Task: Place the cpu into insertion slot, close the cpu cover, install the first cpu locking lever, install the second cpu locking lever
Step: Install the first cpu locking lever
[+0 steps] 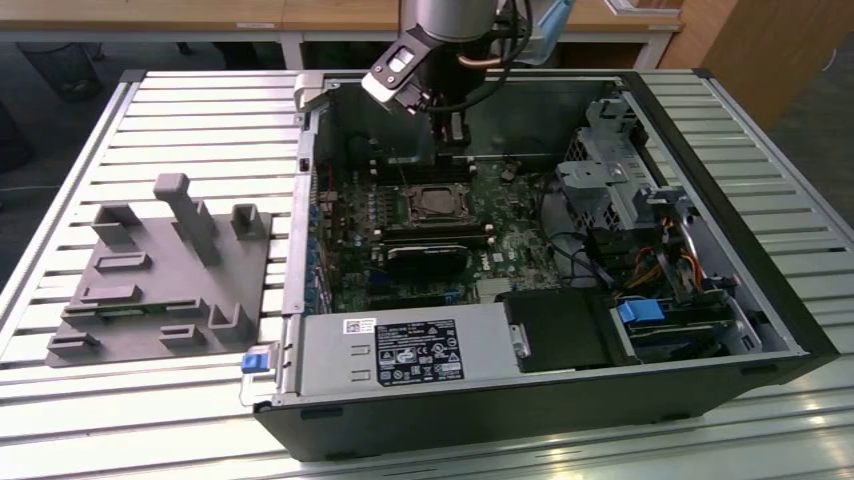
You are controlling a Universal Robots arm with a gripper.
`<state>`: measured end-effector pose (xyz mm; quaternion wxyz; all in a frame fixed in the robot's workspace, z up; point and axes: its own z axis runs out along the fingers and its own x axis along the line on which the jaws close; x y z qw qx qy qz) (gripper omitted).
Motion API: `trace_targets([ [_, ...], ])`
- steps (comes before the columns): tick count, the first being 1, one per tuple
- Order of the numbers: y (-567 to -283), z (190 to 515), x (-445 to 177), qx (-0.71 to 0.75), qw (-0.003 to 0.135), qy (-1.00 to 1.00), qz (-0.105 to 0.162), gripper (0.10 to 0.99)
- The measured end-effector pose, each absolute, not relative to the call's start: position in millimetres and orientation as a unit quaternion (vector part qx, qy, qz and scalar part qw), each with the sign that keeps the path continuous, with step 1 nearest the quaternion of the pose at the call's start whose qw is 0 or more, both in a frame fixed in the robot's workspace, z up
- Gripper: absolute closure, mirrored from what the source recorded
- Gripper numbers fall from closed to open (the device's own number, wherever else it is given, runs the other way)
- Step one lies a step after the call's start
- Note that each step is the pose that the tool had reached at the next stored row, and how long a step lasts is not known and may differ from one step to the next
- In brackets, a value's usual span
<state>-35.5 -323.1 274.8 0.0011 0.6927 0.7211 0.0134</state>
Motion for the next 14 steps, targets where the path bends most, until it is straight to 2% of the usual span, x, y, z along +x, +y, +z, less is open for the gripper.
trace_targets([
  [14,-323.1,282.0,-35.5,0.693,0.001,0.721,0.013,0.980],
])
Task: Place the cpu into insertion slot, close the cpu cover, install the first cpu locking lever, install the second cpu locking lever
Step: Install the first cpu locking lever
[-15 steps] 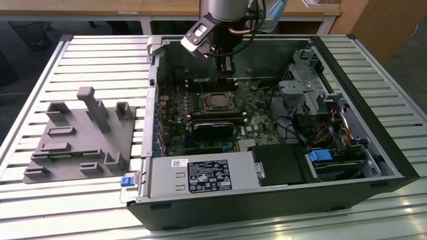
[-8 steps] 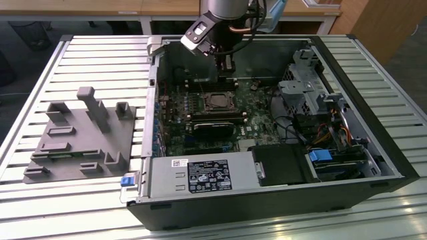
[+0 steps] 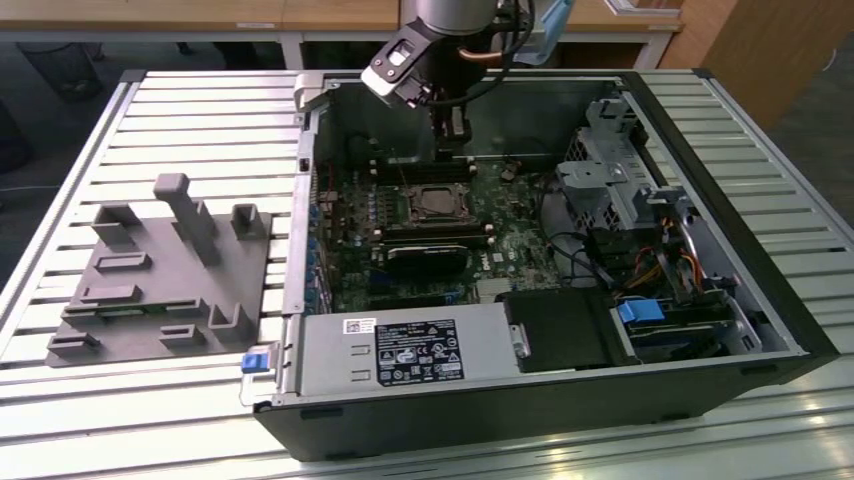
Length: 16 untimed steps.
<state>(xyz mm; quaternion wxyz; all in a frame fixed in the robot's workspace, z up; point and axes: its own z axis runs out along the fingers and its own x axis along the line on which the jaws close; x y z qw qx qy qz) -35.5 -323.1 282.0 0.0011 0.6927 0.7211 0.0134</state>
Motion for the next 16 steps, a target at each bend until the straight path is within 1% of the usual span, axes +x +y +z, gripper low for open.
trace_targets([
  [16,-323.1,289.5,-35.5,0.693,0.001,0.721,0.013,0.980],
])
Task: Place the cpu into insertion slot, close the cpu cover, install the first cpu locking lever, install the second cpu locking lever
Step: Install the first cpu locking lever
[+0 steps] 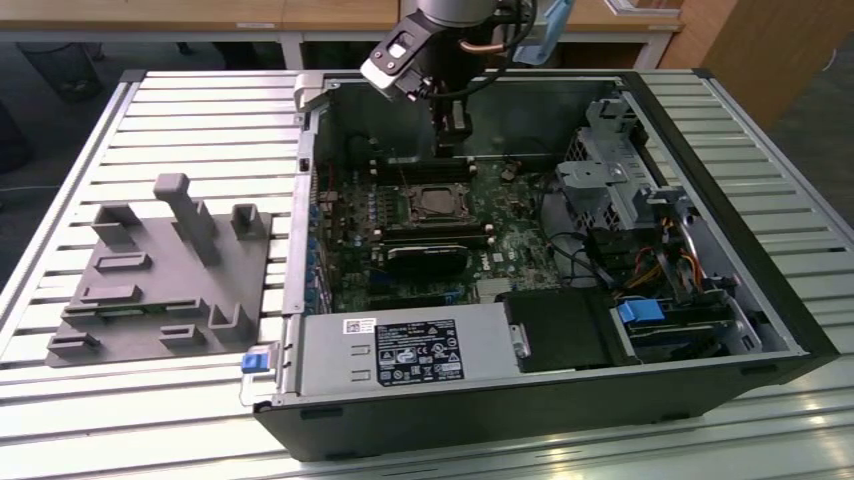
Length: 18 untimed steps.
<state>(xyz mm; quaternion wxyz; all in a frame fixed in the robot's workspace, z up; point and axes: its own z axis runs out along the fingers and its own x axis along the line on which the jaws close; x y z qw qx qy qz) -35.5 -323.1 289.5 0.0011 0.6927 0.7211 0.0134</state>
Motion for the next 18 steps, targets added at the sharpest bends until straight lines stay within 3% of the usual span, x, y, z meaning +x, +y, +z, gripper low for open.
trace_targets([
  [18,-323.1,293.6,-35.5,0.621,0.000,0.783,0.013,0.980],
])
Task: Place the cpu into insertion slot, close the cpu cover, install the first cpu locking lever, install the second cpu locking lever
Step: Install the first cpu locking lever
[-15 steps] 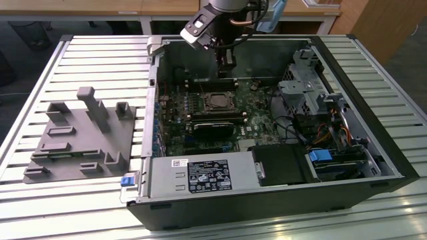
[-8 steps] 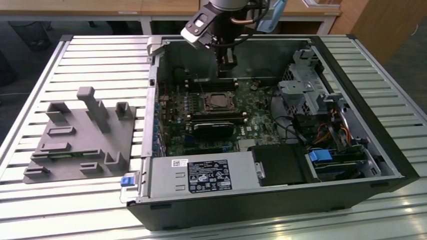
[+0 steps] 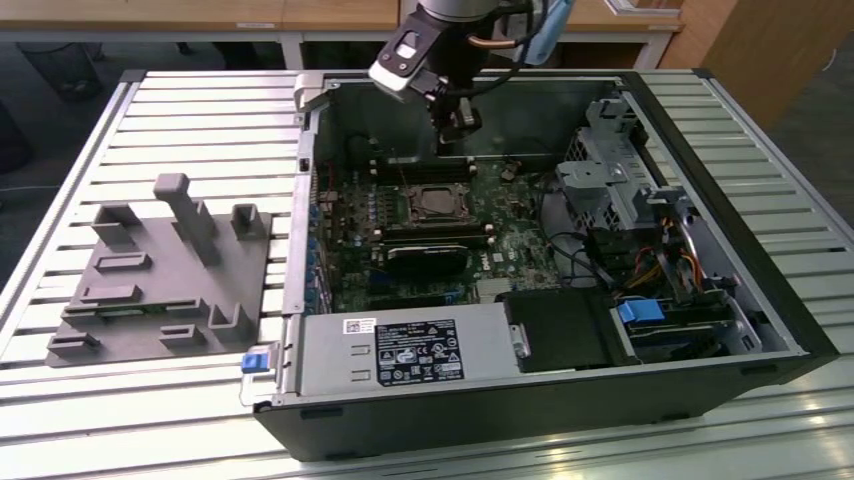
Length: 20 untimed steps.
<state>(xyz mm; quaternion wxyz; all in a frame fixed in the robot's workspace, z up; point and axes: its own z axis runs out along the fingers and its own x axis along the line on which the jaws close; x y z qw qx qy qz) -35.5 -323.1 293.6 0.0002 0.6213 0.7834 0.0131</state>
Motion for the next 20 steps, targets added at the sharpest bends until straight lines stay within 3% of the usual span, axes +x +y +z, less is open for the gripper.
trace_targets([
  [20,-323.1,293.6,-35.5,0.488,-0.002,0.873,0.013,0.980],
])
